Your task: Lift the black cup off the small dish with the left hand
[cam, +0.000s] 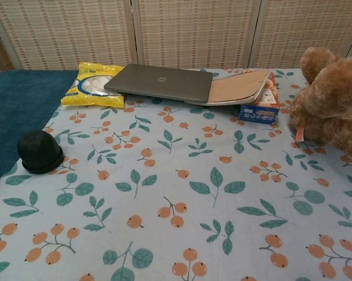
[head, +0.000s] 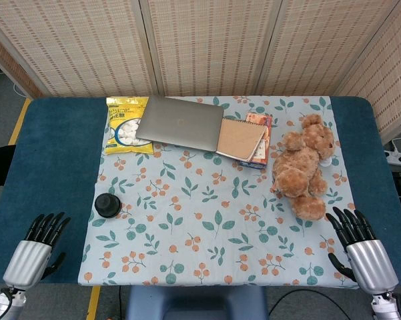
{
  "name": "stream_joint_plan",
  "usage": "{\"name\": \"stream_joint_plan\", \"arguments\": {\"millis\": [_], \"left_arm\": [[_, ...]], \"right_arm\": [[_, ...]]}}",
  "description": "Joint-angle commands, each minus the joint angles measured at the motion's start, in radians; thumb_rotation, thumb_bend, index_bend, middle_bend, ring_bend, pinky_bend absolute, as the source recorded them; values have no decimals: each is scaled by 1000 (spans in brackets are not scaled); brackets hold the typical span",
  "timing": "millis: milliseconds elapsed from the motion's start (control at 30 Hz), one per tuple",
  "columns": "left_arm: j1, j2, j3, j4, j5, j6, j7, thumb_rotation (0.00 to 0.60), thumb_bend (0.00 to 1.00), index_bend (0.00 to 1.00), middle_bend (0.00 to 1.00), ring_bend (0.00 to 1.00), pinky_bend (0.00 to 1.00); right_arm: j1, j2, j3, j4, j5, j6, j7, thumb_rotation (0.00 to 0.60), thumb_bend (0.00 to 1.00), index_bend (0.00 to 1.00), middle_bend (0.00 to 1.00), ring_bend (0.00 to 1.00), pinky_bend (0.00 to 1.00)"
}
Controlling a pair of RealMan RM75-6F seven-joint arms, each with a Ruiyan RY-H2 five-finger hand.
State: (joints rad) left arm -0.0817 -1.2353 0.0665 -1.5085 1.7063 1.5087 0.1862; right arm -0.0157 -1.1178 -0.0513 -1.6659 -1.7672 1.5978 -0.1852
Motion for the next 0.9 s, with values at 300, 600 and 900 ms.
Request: {"name": "stream_joint_plan", "arguments": {"millis": [300,600,900], "left_arm": [[-33,-58,7,-12,-36,-107,62,600,367,0,0,0,141],[-85,-182,-41,33,-61,-157,146,600,337,0,0,0,135],[-143,-279,-63,78,-82,-222,205,600,295,0,0,0,134]], "right_arm": [[12,-34,15,19,19,-26,-40,600,177,0,0,0,0],[42,-60,52,28,74,-69,-56,600,177,0,0,0,0],[56,-76,49,28,73,-83,-67,600,178,0,0,0,0]]}}
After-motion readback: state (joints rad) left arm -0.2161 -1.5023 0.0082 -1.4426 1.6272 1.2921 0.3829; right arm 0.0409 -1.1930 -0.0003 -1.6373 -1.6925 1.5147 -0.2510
